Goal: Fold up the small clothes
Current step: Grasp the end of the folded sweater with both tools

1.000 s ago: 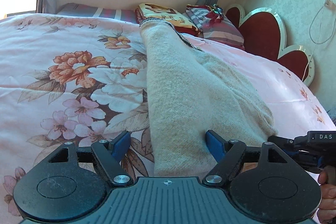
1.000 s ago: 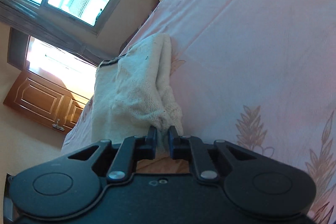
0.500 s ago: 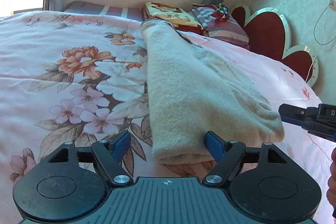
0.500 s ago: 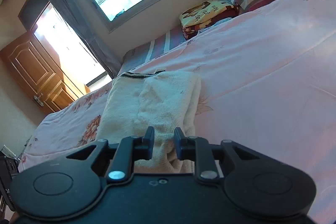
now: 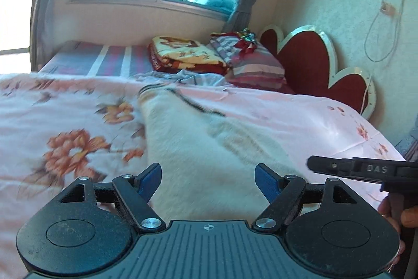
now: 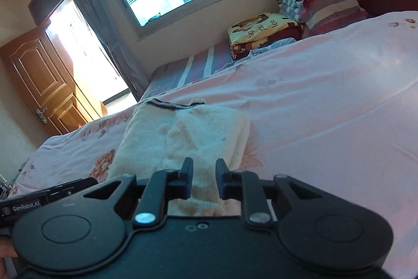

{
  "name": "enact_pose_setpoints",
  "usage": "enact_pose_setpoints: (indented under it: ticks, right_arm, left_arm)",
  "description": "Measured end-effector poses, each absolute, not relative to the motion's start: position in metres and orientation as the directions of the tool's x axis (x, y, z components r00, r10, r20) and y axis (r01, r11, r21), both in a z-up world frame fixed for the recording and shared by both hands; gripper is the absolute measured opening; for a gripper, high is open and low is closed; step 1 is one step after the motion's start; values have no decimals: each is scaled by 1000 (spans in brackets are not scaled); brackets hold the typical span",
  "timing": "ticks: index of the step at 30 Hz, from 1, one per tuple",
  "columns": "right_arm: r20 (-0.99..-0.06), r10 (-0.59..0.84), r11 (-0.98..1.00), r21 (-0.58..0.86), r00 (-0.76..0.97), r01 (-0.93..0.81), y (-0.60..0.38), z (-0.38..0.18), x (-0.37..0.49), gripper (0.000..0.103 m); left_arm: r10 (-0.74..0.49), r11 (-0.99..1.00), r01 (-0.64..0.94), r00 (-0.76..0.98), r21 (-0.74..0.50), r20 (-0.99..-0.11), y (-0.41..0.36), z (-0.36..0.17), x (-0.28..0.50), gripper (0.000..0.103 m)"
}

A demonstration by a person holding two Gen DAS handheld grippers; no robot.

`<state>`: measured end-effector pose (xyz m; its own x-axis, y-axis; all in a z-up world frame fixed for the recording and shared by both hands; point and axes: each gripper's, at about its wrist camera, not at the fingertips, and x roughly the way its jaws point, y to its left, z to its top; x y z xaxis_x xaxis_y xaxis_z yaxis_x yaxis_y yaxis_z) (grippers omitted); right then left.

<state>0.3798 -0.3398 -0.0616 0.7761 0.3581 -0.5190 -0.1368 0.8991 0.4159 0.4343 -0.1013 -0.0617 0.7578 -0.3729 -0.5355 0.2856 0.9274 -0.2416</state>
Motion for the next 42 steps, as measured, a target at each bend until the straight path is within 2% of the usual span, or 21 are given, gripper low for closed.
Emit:
enact_pose_setpoints:
  ticks: [4, 8, 11, 16, 19, 20, 22, 25, 28, 31, 36, 42]
  right_arm:
    - [-553, 357, 914, 374, 752, -159, -325, -71, 409, 18]
    - [-639, 347, 928, 338, 686, -155, -322, -95, 423, 19]
    - [-627, 362, 922, 349, 690, -167, -326, -102, 419, 19]
    - [-636, 364, 923, 346, 681, -170, -330, -90, 416, 20]
    - [-589, 357, 918, 367, 725, -153, -339, -74, 404, 27]
    - [-578, 361, 914, 376, 732, -154, -341, -72, 401, 27]
    - [-573, 376, 907, 389, 728, -163, -342, -71, 400, 28]
    - [-642, 358, 923, 354, 678, -152, -335, -83, 409, 31]
    - [-607, 387, 889, 447, 694, -105, -350, -85, 406, 36]
    - [-554, 436, 806, 592, 709, -33, -379, -90, 403, 56]
    - [-485, 591, 590, 805, 645, 65, -420, -120, 414, 58]
    - [-500, 652, 585, 810, 570, 41, -419, -132, 419, 58]
  left_arm:
    - [-407, 913, 295, 692, -280, -597, -121, -77, 469, 78]
    - [-373, 927, 306, 683, -218, -627, -132, -95, 474, 78]
    - [-338, 933, 339, 696, -125, -633, -145, -96, 467, 78]
    - [-345, 934, 328, 724, -142, -598, -140, -80, 457, 78]
    - [-324, 943, 307, 769, -127, -552, -130, -70, 447, 78]
    - [-324, 943, 307, 767, -125, -554, -128, -70, 447, 78]
    - [-304, 946, 309, 727, -102, -615, -130, -77, 455, 78]
    - [-287, 937, 348, 712, -33, -641, -137, -85, 455, 78]
    - [-300, 940, 336, 716, -65, -630, -130, -75, 452, 78]
    - [-303, 948, 295, 718, -121, -627, -111, -73, 454, 78]
    - [-362, 932, 228, 664, -283, -654, -76, -84, 468, 78]
    - [-488, 852, 149, 574, -503, -658, -50, -111, 487, 79]
